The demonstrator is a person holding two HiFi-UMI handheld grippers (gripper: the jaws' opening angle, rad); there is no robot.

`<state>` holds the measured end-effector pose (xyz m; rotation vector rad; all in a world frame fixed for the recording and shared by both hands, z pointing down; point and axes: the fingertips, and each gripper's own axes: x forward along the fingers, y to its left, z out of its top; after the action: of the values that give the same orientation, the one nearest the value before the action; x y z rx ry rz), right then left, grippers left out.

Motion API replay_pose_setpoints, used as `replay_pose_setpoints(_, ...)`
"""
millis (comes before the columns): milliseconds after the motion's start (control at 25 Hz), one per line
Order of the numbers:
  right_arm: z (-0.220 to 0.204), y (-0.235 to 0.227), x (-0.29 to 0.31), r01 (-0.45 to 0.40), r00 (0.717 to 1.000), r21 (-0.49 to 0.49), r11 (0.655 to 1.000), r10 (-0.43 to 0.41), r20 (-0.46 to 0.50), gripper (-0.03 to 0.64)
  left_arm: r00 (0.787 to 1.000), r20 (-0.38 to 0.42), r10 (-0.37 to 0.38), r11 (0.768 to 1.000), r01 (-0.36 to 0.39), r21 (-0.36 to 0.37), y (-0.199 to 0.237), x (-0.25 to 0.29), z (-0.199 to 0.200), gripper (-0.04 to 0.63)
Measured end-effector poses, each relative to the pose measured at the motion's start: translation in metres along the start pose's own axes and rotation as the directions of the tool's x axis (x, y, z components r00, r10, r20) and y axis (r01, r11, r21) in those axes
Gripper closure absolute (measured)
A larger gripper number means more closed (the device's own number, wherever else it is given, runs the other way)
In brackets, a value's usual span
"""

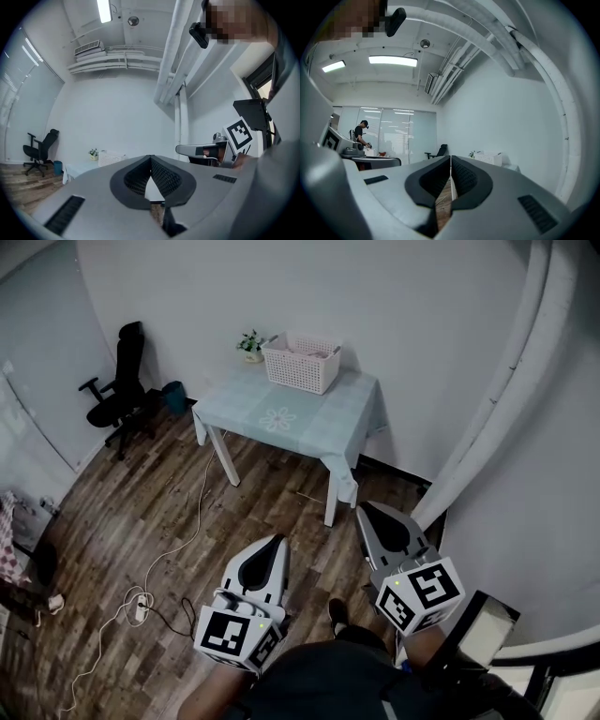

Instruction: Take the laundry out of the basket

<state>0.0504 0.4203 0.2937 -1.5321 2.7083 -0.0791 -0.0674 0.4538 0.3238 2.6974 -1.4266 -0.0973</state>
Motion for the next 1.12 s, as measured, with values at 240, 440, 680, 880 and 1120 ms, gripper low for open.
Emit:
replay_pose_setpoints(240, 0.003, -0.053, 0.043, -0.028, 1.000, 0.015, 0.999, 0.028, 0.004, 0.598, 0.997, -0.053, 0.050, 0.999, -0.050, 0.001, 0.016, 0.063, 0.006, 0.588)
replay_pose_setpoints(440, 0.006, -0.105, 0.075, -0.034, 0.999, 0.019, 0.999, 0.034, 0.003, 0.598, 0.996, -0.071, 0.056, 0.998, -0.055, 0.011, 0.023, 0.120, 0.003, 0.588)
replay_pose_setpoints(680, 0.004, -0.162, 0.103, -0.046, 0.999, 0.037, 0.998, 0.046, -0.003, 0.598, 0.997, -0.039, 0.063, 0.997, -0.061, 0.045, 0.028, 0.183, 0.005, 0.588)
replay_pose_setpoints(880, 0.005, -0.199, 0.129, -0.058, 0.998, 0.035, 0.998, 0.058, 0.002, 0.598, 0.993, -0.059, 0.099, 0.994, -0.096, 0.047, 0.035, 0.216, 0.002, 0.588)
replay_pose_setpoints(1120, 0.004, -0.215, 0.162, -0.065, 0.998, 0.051, 0.997, 0.065, 0.008, 0.598, 0.989, -0.072, 0.131, 0.991, -0.128, 0.047, 0.060, 0.235, -0.001, 0.588)
